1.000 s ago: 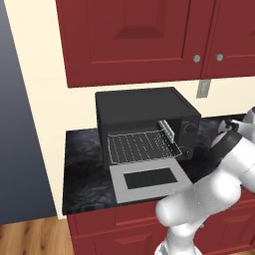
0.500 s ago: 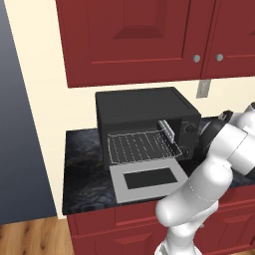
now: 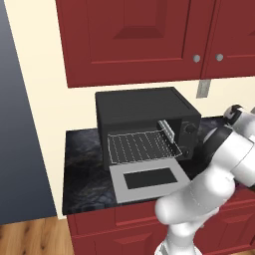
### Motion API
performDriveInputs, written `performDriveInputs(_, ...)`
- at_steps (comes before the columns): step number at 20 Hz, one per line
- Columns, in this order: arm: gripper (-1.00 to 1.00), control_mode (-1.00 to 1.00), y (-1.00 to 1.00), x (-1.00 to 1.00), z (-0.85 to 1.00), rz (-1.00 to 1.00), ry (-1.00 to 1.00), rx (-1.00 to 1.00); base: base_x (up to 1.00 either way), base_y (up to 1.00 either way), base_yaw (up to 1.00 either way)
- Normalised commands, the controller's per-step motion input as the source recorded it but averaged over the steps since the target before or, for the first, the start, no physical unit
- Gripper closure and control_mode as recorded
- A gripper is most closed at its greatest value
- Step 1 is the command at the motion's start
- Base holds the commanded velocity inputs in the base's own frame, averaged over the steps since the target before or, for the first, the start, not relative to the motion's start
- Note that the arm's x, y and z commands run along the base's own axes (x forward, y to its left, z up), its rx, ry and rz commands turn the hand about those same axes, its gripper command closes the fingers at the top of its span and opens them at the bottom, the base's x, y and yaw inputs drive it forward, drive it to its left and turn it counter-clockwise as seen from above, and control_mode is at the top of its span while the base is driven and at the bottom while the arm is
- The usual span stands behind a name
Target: Pick up the heated bread from the toaster oven and place it in the bowl. Then move the bread bowl to the dining counter.
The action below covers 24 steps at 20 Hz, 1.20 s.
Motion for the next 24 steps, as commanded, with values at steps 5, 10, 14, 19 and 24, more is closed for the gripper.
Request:
performDriveInputs(5,-1.00,-1.00,0.72,-0.28,0.01,0.23,-0.01,-0.13,0.00,0.00,0.00)
performDriveInputs(10,-1.00,-1.00,0.30,-0.15,-0.04,0.08,0.03,-0.12,0.00,0.00,0.00)
performDriveInputs(14,-1.00,-1.00,0.00,0.00,-0.39,0.07,0.00,-0.07,0.00,0.00,0.00)
performDriveInputs(19,-1.00,-1.00,-0.02,0.00,-0.18,0.05,0.00,-0.02,0.00,0.00,0.00)
performDriveInputs(24,-1.00,-1.00,-0.23,0.01,-0.01,0.09,0.00,-0.04,0.00,0.00,0.00)
